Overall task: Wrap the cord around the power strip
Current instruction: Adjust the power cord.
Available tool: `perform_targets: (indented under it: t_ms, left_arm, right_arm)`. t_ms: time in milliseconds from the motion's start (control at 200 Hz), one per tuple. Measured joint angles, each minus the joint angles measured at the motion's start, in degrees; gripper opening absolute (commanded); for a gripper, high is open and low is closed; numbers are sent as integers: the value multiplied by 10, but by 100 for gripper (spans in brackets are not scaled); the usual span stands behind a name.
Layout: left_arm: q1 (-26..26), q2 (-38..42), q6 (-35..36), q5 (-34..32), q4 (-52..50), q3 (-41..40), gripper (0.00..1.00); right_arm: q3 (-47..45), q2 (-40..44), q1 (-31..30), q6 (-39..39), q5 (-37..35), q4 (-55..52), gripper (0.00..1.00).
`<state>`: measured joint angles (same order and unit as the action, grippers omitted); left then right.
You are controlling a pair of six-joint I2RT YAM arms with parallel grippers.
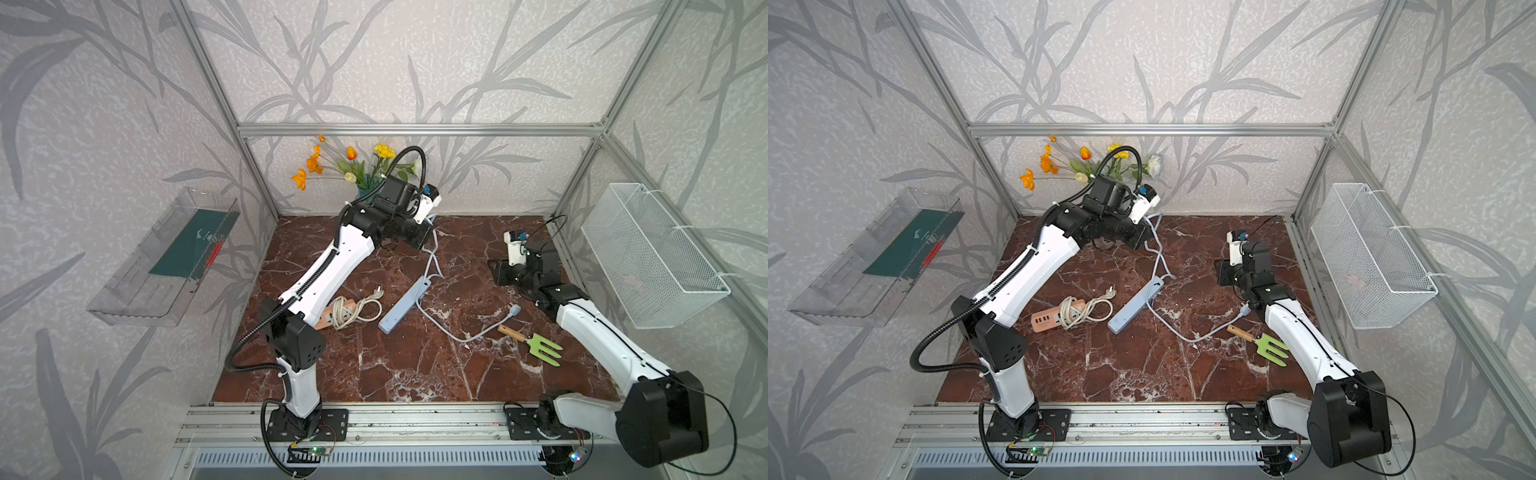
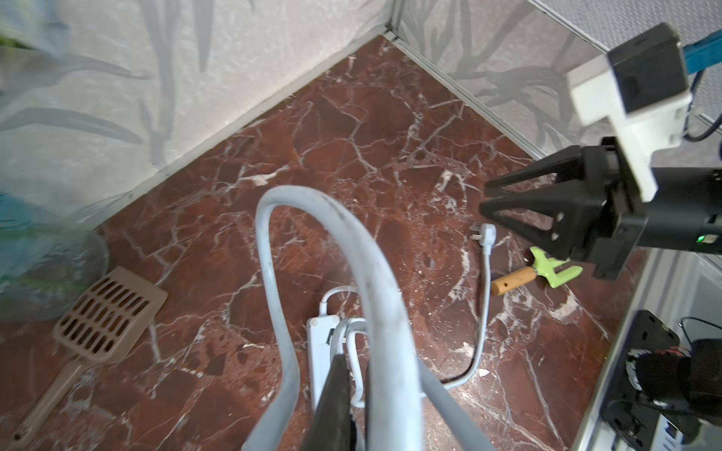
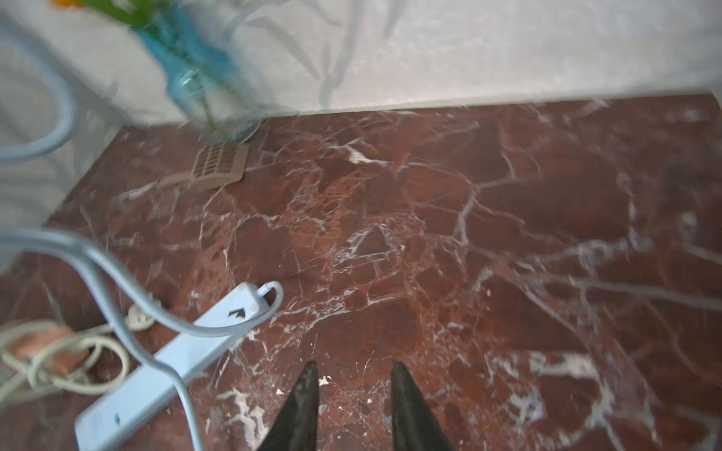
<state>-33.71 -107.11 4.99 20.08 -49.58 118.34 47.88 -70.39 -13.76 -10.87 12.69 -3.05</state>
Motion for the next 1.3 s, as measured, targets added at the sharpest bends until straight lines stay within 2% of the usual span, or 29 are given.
perform_targets:
  t_ms: [65,170,465,525,625,785,870,1025,1095,1155,1300]
  left_arm:
    - [-10,-9,6,11,-5,7,3]
    - [-26,-10,20,28,-16,7,3]
    - [-48,-10,41,41,-28,8,3]
    - [-49,-10,41,43,-30,8,3]
    - [-49,-10,41,49,-31,8,2]
    - [-50,-10,40,48,-31,8,2]
    - [-45,-10,40,39,-31,9,2]
    - [-43,-10,38,22,-30,8,0]
    - [-37,-4,33,5,-25,-4,0]
    - [-29,14,30,-10,-14,-39,0]
    - [39,59,23,-40,-6,-113,0]
  right_arm:
    - [-16,1,-45,14,19,34,54]
    - [-12,-5,-97,31,49,75,56]
    - [54,-33,-114,83,98,120,51]
    - [54,-33,-125,95,85,117,44]
    - [54,-33,-150,107,35,120,27]
    - [54,-52,-207,124,-85,144,14]
    - [54,-71,-228,122,-155,170,0]
    - [54,-89,-240,129,-259,197,0]
    - [54,-85,-226,130,-295,189,0]
    - [51,-74,-179,113,-310,165,0]
    - [22,-26,23,29,-318,80,0]
